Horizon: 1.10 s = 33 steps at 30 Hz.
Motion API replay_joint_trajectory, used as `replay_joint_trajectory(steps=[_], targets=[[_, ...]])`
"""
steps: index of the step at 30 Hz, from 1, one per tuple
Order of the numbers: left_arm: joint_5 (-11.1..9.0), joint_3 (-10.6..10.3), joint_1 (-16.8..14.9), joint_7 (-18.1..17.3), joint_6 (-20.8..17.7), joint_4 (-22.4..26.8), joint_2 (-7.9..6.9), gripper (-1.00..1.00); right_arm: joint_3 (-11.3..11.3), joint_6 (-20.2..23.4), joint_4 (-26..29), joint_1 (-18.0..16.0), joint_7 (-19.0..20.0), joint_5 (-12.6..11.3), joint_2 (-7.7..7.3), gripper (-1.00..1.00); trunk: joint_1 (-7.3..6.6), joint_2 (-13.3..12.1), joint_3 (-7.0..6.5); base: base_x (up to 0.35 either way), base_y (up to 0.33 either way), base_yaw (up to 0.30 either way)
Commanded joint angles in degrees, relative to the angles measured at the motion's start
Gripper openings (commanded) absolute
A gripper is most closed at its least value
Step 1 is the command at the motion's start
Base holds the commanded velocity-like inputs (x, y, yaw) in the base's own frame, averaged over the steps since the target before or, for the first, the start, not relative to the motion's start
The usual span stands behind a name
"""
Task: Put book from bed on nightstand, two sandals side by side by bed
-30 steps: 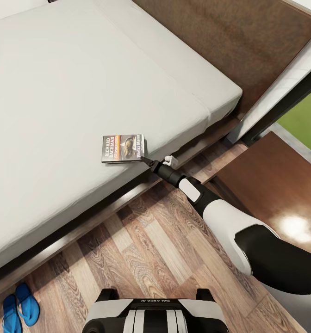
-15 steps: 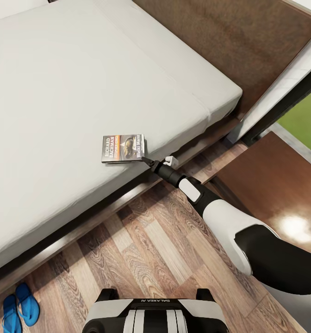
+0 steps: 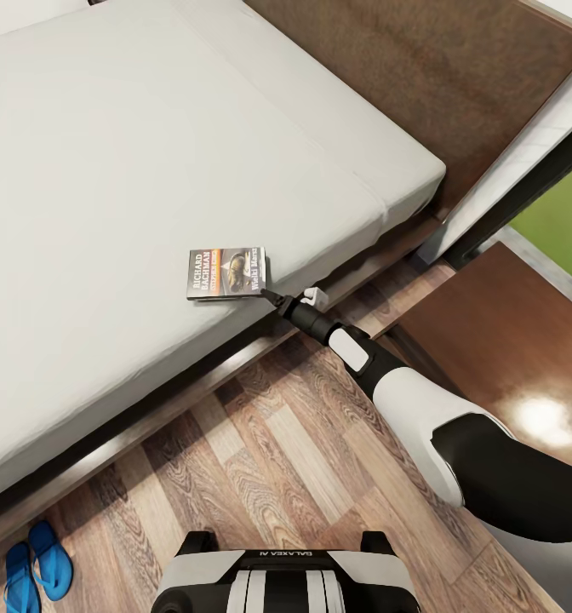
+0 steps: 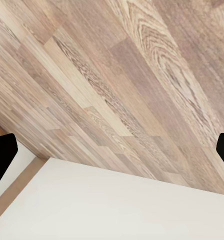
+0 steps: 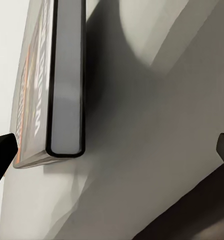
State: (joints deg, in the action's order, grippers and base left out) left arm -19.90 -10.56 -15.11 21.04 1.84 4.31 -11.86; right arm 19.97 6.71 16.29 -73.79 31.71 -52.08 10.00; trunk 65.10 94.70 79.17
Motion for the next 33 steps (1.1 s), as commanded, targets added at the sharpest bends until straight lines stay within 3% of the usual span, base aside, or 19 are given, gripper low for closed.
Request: replay_joint_trajectory(steps=[1,33], targets=[[-0.60,-0.47,-0.01,0.14,0.18,0.00,-0.01,1.00,0.07,0.32,-0.03,-0.03,0.12,-0.47,0.00,1.00,0.00,0.01,0.02,0.000,0.000,0.000],[-0.59,-0.45,-0.01,0.10,0.18,0.00,-0.01,1.00,0.07,0.27,0.05,-0.03,0.02,-0.44,0.00,1.00,0.00,0.01,0.02,0.000,0.000,0.000]])
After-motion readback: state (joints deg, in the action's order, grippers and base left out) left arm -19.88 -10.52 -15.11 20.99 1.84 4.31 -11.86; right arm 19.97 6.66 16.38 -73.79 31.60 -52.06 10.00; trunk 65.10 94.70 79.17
